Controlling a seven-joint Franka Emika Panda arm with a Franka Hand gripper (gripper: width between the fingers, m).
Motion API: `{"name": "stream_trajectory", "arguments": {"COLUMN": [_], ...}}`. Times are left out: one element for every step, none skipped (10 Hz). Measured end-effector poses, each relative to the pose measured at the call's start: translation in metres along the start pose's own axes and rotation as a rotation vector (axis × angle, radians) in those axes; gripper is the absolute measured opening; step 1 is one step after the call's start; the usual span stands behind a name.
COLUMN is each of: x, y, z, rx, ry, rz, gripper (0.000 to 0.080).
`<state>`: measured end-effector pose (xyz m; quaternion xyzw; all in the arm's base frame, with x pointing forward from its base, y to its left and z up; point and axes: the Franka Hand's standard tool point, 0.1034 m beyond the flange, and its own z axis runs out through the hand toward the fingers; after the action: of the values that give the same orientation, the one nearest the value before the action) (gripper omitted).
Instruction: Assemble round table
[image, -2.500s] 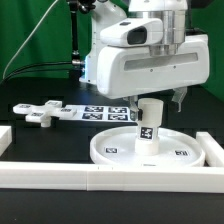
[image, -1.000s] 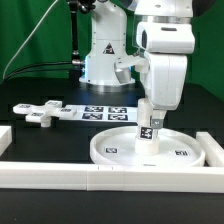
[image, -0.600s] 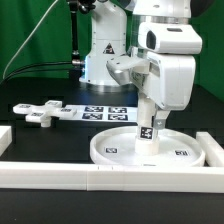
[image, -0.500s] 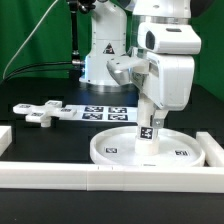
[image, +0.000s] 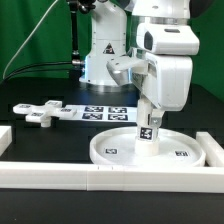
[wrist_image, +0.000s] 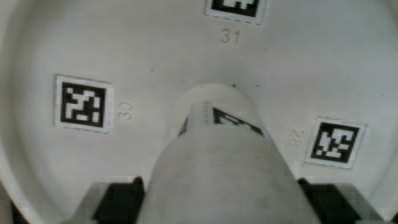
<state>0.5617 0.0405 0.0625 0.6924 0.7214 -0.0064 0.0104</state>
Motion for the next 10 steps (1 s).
{"name": "stream_trajectory", "arguments": {"x": [0.0005,0.0013,0.0017,0.0023,0.0019,0.0020,0.0020,0.0019,0.0018,0.0014], "y": [-0.0002,-0.0016,-0.0039,-0.0025,0.0000,0.0001,0.0001,0.0001,0.0001,-0.0002], "z": [0.0001,0.0001,-0.0001,-0.0002,-0.0002,-0.0003,-0.0003,-0.0003,-0.0002,0.0000], "rx": [0.002,0.013,0.034,0.025,-0.001,0.000,0.000,0.001,0.001,0.002], "ry": [0.001,-0.002,-0.012,-0.009,0.002,0.001,0.002,0.002,0.002,0.003], "rz": [0.188,0.322,0.471,0.525,0.579,0.651,0.694,0.778,0.842,0.927], "gripper": [0.0406,0.0406,0.0406,0.0406,0.0406,0.0406,0.0406,0.0406,0.0406,0.0406]}}
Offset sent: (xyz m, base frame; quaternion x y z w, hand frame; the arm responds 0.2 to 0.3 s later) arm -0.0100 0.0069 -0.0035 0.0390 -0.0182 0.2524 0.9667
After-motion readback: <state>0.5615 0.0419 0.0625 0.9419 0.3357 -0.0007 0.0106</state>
